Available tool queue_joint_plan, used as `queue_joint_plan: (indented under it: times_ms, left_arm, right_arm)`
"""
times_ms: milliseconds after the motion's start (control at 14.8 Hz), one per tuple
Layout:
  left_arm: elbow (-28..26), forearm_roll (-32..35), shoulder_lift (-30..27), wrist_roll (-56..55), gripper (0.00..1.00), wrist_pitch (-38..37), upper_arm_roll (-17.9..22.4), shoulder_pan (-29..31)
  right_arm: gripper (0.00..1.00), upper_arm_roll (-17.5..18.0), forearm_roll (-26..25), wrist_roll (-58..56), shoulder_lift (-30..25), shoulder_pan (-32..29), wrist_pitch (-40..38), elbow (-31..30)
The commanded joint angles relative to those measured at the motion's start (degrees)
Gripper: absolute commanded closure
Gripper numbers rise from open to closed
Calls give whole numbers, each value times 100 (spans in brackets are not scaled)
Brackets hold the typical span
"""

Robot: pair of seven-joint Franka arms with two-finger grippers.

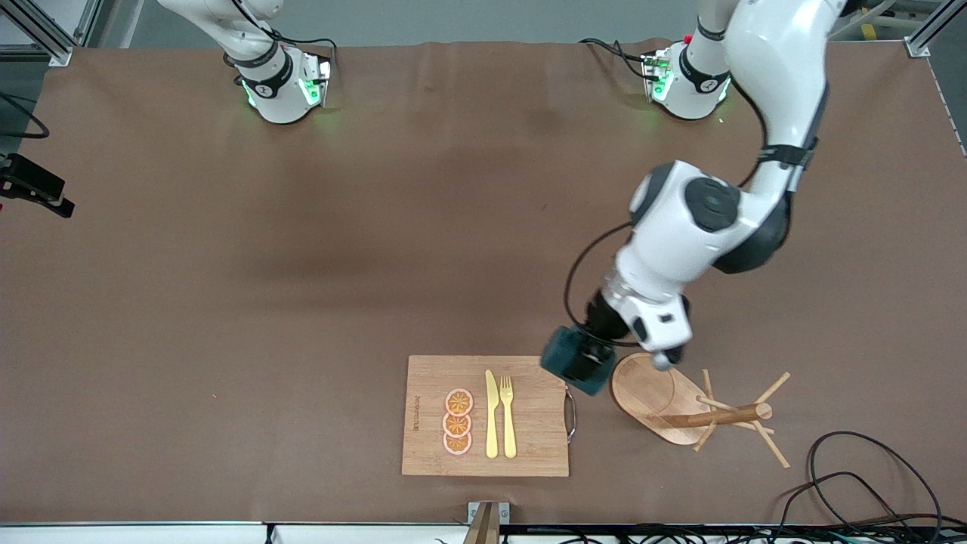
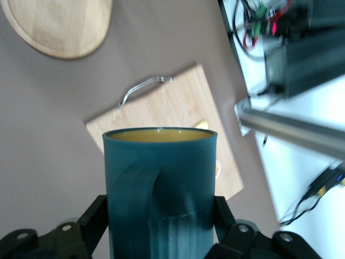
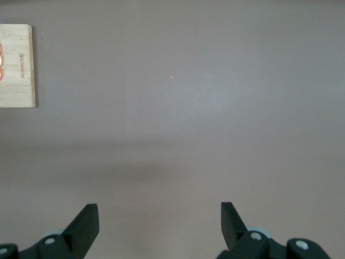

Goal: Transfer cup from left to right arm and place
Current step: 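Carry the teal mug with the left gripper to the table middle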

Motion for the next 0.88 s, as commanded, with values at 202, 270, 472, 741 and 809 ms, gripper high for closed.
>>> queue_joint_plan:
  times_ms: [202,270,472,741,809]
  left_arm:
    - [-11,2130,243,-625,48,-69,134,-1025]
    - [-11,2535,313,-775,48,-61,125,-1157]
    - [-11,3651,691,-1363,48,-78,151,-1666]
    - [-11,5094,1026,-2462,48,-692,292,-2483]
    - [-28,5349,1043,-2673,48,-841,301,-2642]
  right_arm:
    - [0,10,78,-63,46,-36,-55,103]
    - [0,10,78,-63,46,-36,-55,103]
    - [0,10,78,-63,46,-36,-55,103]
    - [0,10,78,-63,46,-36,-55,103]
    - [0,10,78,-63,46,-36,-55,94]
